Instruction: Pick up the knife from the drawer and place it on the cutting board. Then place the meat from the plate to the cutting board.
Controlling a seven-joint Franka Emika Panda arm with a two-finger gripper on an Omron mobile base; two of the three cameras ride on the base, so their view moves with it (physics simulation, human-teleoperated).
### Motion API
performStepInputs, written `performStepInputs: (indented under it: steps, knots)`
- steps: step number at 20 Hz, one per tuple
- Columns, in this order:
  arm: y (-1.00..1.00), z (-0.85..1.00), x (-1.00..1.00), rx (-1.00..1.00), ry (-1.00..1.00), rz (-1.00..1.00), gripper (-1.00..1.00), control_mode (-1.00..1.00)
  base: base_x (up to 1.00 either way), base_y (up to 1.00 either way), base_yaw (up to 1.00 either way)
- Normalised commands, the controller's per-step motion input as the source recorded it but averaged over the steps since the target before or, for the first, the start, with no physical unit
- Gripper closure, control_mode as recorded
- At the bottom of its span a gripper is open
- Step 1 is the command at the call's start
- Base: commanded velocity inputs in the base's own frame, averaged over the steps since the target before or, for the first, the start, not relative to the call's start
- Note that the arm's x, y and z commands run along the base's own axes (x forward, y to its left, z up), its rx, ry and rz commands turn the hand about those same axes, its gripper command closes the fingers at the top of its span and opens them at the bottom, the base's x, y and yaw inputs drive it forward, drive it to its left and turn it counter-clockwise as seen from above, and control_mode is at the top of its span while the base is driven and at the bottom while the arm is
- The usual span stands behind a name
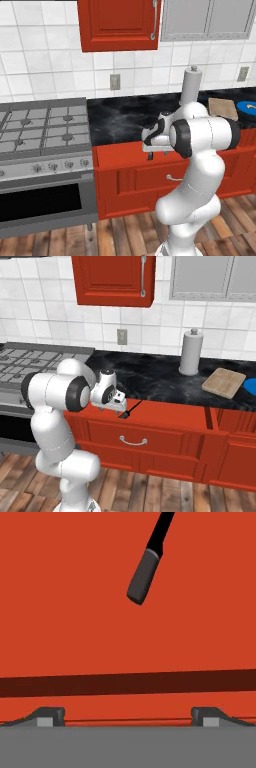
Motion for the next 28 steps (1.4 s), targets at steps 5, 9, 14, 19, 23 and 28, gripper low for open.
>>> performStepInputs:
  steps: [5,9,14,19,23,28]
  knots:
    - [-0.01,-0.25,0.23,0.0,0.0,0.0,-1.0,-1.0,0.0,0.0,0.0]
    - [-0.03,-0.24,0.19,0.0,0.0,0.0,-1.0,-1.0,0.0,0.0,0.0]
    - [-0.09,-0.24,0.07,0.01,0.01,0.0,-1.0,-1.0,0.0,0.0,0.0]
    - [-0.1,-0.26,0.07,0.01,0.02,0.0,-1.0,-1.0,0.0,0.0,0.0]
    - [-0.09,-0.26,0.1,0.0,0.0,0.0,-1.0,-1.0,0.0,0.0,0.0]
    - [-0.18,-0.19,0.05,0.03,0.01,0.0,-1.0,-1.0,0.0,0.0,0.0]
